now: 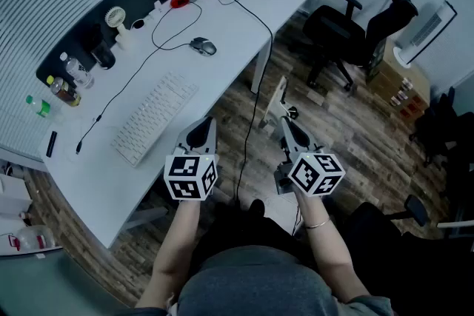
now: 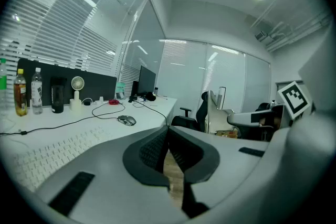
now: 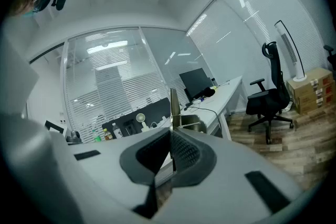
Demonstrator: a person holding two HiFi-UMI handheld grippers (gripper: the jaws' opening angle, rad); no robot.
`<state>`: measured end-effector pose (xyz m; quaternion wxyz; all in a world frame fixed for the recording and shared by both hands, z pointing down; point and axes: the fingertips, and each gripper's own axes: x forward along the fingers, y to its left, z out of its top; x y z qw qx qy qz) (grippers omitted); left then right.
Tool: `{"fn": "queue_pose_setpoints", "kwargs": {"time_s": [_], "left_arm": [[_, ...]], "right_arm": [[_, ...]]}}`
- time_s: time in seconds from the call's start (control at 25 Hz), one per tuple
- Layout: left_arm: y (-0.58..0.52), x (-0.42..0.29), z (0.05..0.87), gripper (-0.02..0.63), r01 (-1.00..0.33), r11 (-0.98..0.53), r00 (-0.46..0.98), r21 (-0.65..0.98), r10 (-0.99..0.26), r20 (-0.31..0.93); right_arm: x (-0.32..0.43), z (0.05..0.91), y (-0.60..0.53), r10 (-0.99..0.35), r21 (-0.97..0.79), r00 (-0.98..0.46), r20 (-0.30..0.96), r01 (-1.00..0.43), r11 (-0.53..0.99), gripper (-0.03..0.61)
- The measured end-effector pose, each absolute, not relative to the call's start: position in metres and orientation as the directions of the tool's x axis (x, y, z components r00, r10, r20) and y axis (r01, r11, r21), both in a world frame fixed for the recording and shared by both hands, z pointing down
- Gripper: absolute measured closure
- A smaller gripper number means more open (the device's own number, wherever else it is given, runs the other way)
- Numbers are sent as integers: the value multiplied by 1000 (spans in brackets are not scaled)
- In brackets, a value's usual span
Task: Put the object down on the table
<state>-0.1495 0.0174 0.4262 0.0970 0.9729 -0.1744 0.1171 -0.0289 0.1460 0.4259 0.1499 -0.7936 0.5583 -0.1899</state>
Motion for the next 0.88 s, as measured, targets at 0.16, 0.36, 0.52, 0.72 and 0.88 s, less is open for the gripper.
{"fn": "queue_pose_setpoints", "kwargs": {"time_s": [0.16, 0.36, 0.52, 0.72, 0.88], "left_arm": [[24, -139, 426, 591, -378, -914, 905, 148, -332, 264], [32, -128, 423, 591, -384, -913, 903, 134, -342, 258], [40, -120, 426, 591, -384, -913, 901, 137, -338, 272], [48, -112, 434, 591, -397, -906, 893, 147, -344, 291], [51, -105, 434, 591, -415, -897, 887, 151, -361, 289]], "right_arm": [[-20, 425, 151, -946, -444, 292, 140, -836, -323, 574], [-11, 422, 154, -953, -446, 273, 129, -843, -301, 574], [-5, 426, 157, -958, -463, 248, 143, -839, -286, 572], [3, 431, 163, -965, -497, 216, 148, -827, -261, 572], [13, 427, 166, -972, -512, 197, 130, -826, -236, 572]]}}
